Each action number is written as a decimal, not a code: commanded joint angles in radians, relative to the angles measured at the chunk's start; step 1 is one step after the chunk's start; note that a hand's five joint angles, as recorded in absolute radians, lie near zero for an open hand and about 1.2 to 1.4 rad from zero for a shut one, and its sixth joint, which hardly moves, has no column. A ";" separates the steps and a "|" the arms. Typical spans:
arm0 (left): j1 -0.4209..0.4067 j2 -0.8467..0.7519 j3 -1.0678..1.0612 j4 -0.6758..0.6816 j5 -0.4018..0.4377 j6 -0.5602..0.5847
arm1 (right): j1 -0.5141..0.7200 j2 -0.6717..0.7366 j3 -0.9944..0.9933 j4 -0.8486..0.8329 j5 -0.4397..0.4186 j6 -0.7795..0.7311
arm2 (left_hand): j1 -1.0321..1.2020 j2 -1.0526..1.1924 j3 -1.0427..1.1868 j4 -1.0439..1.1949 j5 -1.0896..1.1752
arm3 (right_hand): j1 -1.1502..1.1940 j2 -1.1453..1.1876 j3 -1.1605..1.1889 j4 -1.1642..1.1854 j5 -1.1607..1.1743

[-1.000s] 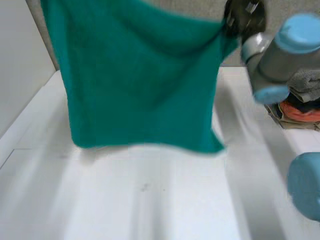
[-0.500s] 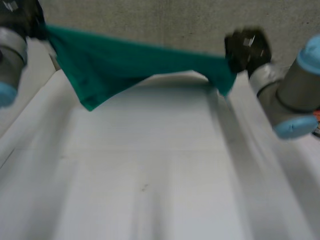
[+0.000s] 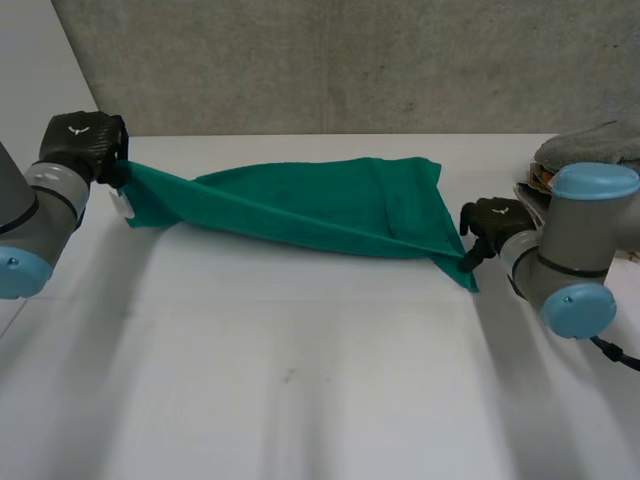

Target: Fold the laundry.

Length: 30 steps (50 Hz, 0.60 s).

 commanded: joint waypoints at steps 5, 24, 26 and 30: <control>0.004 0.028 -0.015 -0.043 0.000 -0.001 | -0.032 0.013 -0.030 0.145 -0.073 0.029 | 0.221 0.196 0.199 0.195 0.237 | -0.035 -0.040 -0.034 -0.026 0.000; -0.004 0.097 -0.087 -0.165 0.003 0.092 | -0.061 -0.145 0.094 0.125 -0.138 0.020 | 0.221 0.196 0.199 0.195 0.237 | 0.687 0.682 0.689 0.696 0.722; -0.007 0.121 -0.104 -0.199 0.005 0.129 | -0.071 -0.198 0.125 0.130 -0.157 -0.045 | 0.221 0.196 0.199 0.195 0.237 | 0.687 0.682 0.689 0.696 0.722; -0.016 0.184 -0.161 -0.308 0.003 0.249 | -0.076 -0.298 0.218 0.200 -0.191 -0.301 | 0.221 0.196 0.199 0.195 0.237 | 0.687 0.682 0.689 0.696 0.722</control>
